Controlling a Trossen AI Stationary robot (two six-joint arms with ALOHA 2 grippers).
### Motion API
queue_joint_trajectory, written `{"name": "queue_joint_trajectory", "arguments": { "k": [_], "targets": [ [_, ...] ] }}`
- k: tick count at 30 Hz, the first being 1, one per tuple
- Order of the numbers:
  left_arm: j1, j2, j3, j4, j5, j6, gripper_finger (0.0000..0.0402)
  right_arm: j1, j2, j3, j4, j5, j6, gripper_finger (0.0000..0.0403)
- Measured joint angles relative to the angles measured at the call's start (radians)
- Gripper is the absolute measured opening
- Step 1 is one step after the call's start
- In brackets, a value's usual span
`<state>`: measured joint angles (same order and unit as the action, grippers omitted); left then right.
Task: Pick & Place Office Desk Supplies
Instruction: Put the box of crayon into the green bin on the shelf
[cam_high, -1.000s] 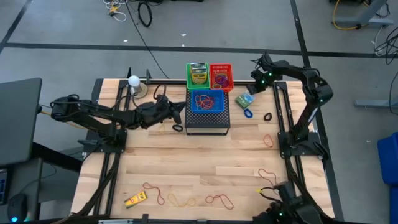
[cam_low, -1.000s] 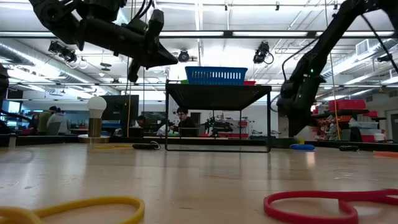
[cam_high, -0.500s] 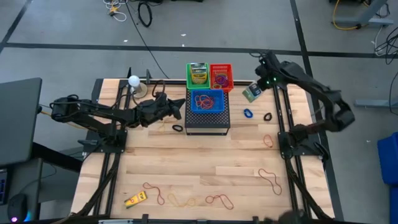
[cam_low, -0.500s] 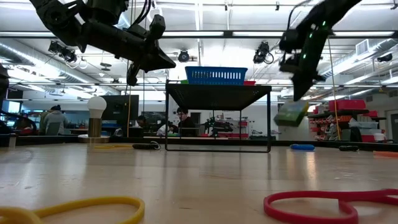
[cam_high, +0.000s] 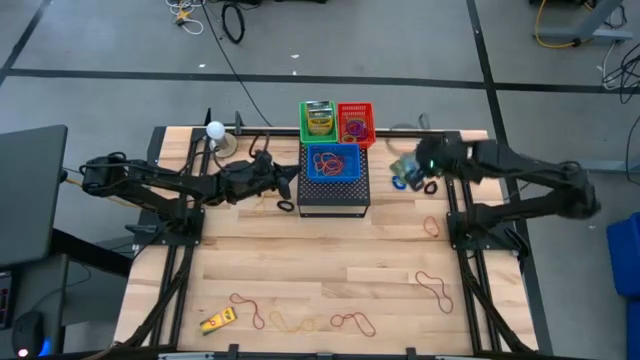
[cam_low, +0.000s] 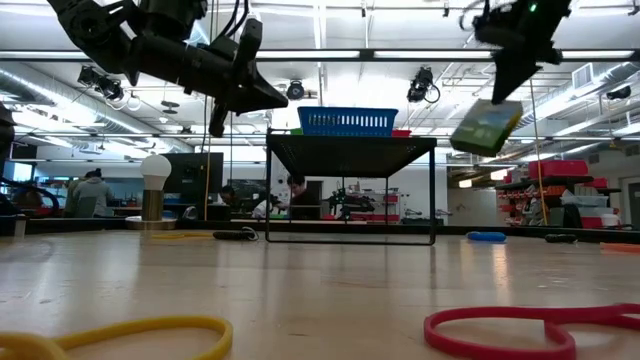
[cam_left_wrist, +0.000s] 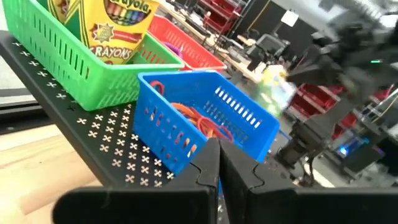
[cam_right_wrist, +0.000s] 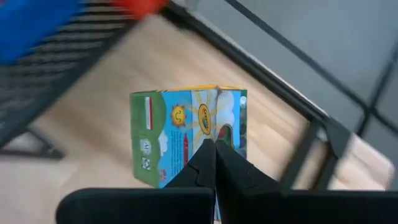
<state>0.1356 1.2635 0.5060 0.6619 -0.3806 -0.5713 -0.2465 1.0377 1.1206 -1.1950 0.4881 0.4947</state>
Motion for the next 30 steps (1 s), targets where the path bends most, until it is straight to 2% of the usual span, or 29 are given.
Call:
{"name": "queue_joint_trajectory", "arguments": {
  "k": [7,13,18,25,30],
  "targets": [
    [-0.001,0.000,0.000,-0.014,0.022,0.055,0.0009,0.409,0.063,0.000,0.024,0.063,0.025,0.0000],
    [-0.031,0.000,0.000,-0.020,0.026,0.037,0.0009,0.640,0.128,0.000,0.112,0.087,-0.058,0.0000],
    [-0.063,0.006,0.000,-0.058,0.026,0.029,0.0009,0.686,0.243,0.000,0.302,0.121,-0.290,0.0000],
    [-0.125,0.007,0.000,-0.083,0.017,-0.005,0.0009,0.656,0.472,0.000,0.661,0.138,-0.759,0.0000],
    [-0.169,0.007,0.000,-0.084,-0.011,-0.005,0.0009,0.639,0.620,0.000,0.888,0.136,-0.983,0.0000]
  ]
}}
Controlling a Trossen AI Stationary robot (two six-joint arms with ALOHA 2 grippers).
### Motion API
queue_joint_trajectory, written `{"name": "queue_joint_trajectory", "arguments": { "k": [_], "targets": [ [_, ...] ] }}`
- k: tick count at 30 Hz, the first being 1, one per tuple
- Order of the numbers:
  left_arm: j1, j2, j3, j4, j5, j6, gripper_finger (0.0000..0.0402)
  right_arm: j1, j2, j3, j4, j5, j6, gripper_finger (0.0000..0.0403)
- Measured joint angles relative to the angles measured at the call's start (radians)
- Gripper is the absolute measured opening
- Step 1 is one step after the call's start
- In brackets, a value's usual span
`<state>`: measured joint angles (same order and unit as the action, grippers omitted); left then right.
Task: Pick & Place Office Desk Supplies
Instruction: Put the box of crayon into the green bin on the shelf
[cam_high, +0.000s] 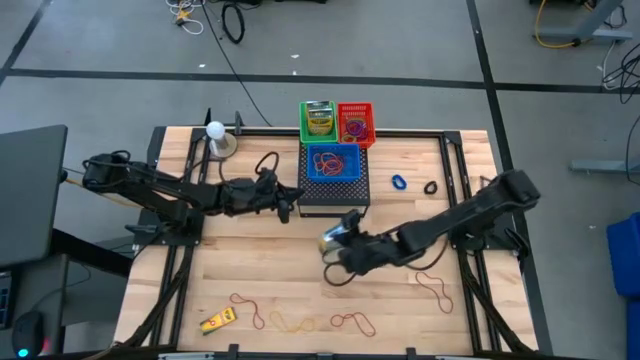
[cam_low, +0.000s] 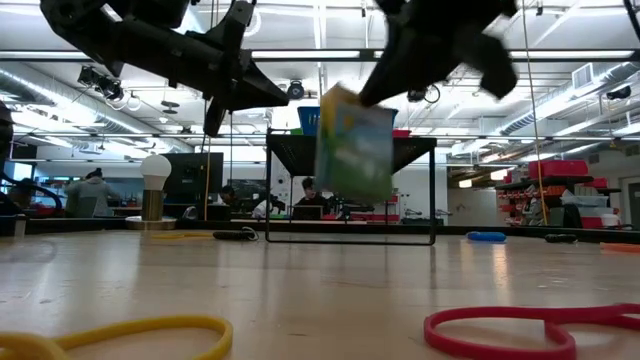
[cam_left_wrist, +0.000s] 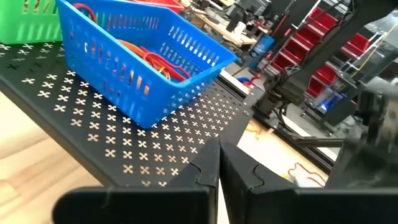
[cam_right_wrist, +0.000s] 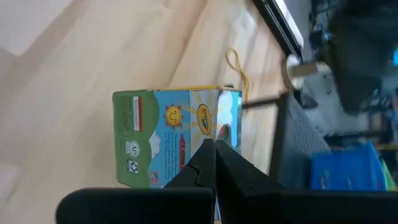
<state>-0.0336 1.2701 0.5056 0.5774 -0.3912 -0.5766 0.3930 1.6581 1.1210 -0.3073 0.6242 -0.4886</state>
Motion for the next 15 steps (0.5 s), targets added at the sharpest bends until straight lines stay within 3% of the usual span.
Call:
{"name": "queue_joint_trajectory", "arguments": {
  "k": [5,15],
  "targets": [
    [-0.034,0.000,0.000,0.000,-0.053,-0.001,0.0009,-0.006,0.112,0.000,0.131,0.009,-0.107,0.0000],
    [-0.040,0.000,0.000,-0.006,-0.064,-0.008,0.0009,0.012,0.184,0.003,0.160,0.026,-0.156,0.0000]
  ]
}}
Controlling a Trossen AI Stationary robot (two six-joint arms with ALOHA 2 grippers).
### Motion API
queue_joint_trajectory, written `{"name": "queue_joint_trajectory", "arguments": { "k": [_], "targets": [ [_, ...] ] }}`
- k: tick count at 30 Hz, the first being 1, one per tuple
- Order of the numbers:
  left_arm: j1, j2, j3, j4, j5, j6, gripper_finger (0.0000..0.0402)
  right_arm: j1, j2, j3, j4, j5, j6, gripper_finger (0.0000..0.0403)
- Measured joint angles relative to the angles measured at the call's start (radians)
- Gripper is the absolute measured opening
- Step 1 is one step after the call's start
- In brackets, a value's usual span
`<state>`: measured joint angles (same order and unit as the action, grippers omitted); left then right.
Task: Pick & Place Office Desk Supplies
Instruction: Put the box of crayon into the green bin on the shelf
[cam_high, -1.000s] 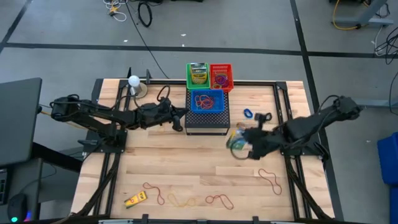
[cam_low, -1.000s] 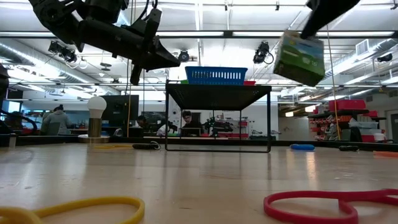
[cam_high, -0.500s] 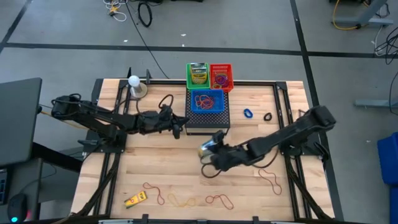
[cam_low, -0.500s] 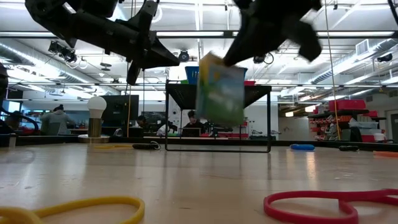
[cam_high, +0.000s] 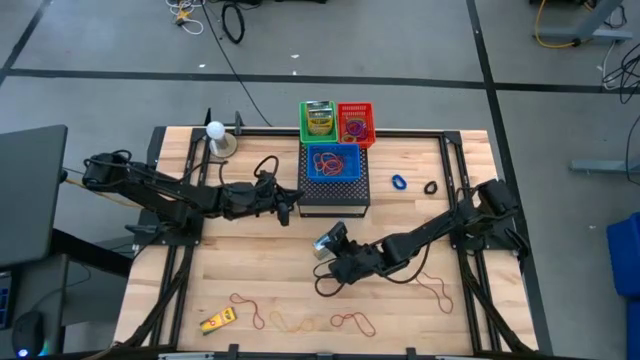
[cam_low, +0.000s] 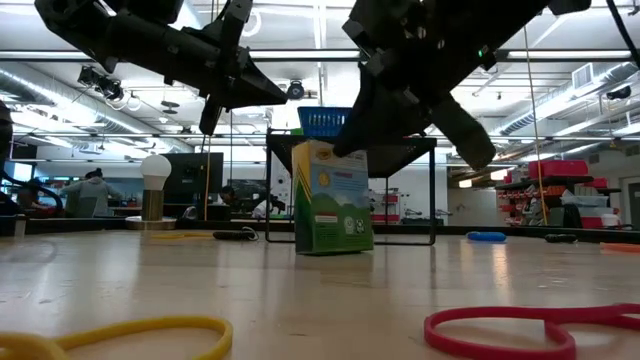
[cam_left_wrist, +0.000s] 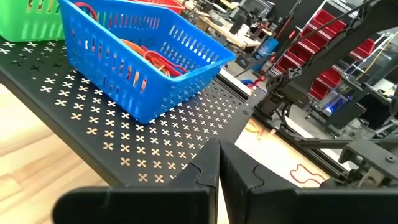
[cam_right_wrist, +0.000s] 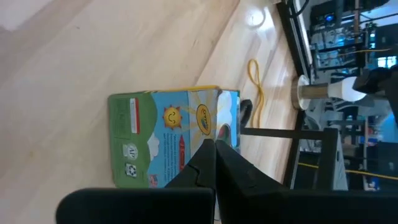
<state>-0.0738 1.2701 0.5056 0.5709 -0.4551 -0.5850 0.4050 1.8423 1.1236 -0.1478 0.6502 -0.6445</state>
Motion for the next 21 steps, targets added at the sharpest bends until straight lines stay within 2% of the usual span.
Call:
{"name": "queue_joint_trajectory", "arguments": {
  "k": [5,11,17,21],
  "targets": [
    [0.001,0.000,0.000,-0.003,0.027,0.018,0.0009,0.016,0.000,0.000,0.001,0.003,0.014,0.0007],
    [-0.012,0.000,0.000,-0.037,0.097,0.035,0.0009,0.061,0.000,0.000,0.003,0.005,0.038,0.0058],
    [-0.053,0.000,0.000,-0.039,0.098,0.050,0.0009,0.101,0.001,0.014,-0.002,0.102,0.122,0.0106],
    [-0.081,0.000,0.000,-0.039,0.097,0.050,0.0009,0.111,0.001,0.047,-0.030,0.149,0.201,0.0123]
  ]
}}
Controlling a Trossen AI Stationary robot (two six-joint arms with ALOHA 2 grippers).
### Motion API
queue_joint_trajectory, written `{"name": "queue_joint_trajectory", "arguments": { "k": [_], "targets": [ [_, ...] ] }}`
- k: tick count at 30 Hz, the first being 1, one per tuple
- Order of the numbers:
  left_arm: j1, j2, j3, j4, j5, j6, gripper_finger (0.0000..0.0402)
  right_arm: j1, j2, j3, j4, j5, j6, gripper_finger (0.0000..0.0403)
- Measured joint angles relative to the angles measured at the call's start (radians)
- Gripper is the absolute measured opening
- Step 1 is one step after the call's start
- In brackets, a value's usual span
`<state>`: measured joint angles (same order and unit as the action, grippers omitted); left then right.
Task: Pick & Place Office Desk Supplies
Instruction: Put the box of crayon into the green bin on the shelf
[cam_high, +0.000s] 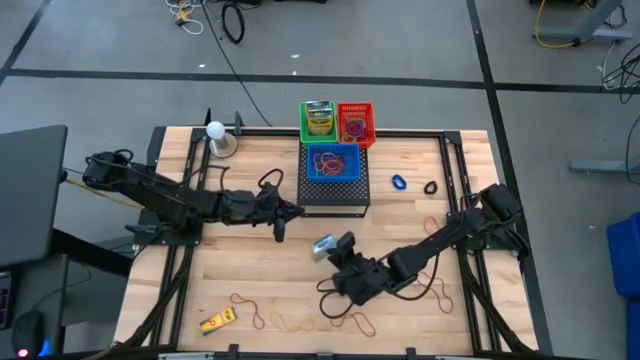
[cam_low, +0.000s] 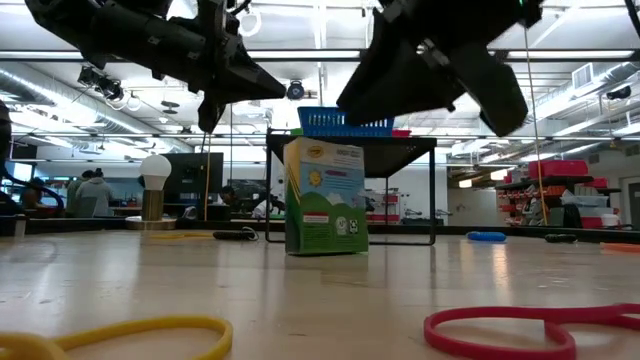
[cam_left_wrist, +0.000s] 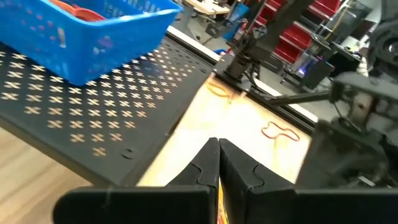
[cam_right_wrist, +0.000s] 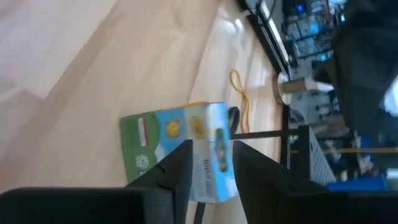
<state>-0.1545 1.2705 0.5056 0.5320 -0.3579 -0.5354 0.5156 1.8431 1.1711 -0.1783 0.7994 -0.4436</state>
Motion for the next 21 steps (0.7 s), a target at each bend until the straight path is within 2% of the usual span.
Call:
{"name": "queue_joint_trajectory", "arguments": {
  "k": [4,7,10,13,17,21],
  "targets": [
    [-0.035,0.000,0.000,0.000,-0.009,-0.012,0.0008,0.004,-0.002,0.061,-0.141,0.011,0.155,0.0122],
    [-0.071,0.000,0.015,-0.034,-0.048,-0.071,0.0008,0.018,-0.009,0.128,-0.320,0.011,0.429,0.0105],
    [-0.108,0.000,0.084,-0.200,-0.057,-0.104,0.0008,0.054,-0.050,0.188,-0.501,-0.015,0.744,0.0069],
    [-0.155,0.005,0.189,-0.433,-0.103,-0.105,0.0008,0.094,-0.111,0.151,-0.620,-0.048,1.027,0.0020],
    [-0.174,0.043,0.317,-0.652,-0.092,-0.153,0.0020,0.147,-0.222,-0.022,-0.573,-0.096,1.268,0.0011],
    [-0.164,0.122,0.382,-0.741,-0.063,-0.157,0.0039,0.177,-0.340,-0.208,-0.361,-0.152,1.345,0.0004]
  ]
}}
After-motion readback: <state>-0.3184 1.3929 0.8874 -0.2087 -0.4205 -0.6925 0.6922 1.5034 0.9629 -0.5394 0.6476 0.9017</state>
